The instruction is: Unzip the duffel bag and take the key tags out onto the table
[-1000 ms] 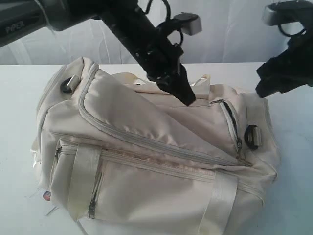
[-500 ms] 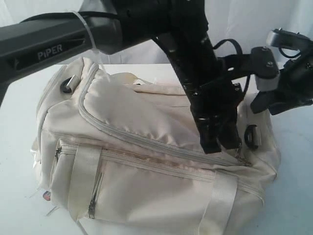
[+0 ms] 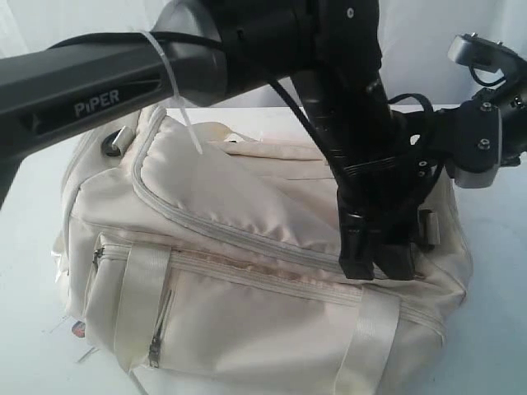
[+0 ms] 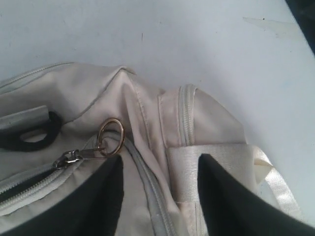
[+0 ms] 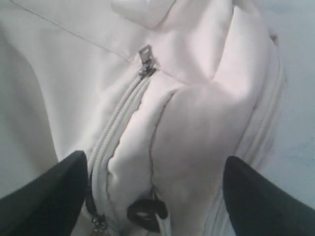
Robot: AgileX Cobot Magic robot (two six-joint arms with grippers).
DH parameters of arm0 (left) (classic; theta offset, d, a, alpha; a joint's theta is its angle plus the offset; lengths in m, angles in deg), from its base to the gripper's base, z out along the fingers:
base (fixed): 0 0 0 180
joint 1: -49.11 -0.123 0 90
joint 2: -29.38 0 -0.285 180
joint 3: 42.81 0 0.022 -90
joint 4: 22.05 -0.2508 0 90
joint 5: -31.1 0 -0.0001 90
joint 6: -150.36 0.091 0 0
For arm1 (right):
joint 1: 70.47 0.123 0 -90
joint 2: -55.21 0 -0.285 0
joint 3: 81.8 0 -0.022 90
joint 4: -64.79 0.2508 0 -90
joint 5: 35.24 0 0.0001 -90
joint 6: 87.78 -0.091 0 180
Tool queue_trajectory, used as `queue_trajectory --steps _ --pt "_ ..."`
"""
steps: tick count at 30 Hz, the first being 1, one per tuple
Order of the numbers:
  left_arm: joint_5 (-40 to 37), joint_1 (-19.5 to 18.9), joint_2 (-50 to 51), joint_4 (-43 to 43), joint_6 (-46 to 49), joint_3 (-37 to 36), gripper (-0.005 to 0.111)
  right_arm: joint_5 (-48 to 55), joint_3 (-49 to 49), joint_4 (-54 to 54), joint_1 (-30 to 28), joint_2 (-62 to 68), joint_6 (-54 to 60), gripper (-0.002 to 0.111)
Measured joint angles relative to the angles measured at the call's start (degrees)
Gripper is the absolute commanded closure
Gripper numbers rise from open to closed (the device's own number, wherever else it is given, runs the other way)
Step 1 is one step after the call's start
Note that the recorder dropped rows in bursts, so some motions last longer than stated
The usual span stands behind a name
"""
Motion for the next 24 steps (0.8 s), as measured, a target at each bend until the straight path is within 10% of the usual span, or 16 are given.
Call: queue_trajectory --steps 9,18,24 --pt "-0.1 0.0 0.0 0.0 -0.3 0.0 0.052 -0.9 0.0 2.5 0.6 5.3 2.6 0.037" --pt "-0.3 0.0 0.0 0.1 -0.4 0.0 0.052 -1.2 0.0 3.1 1.0 9.4 0.1 0.108" --pt "2.9 0.0 0.1 0.1 -0.4 0.0 0.053 0.6 -1.5 4.2 1.0 9.7 -0.9 0.108"
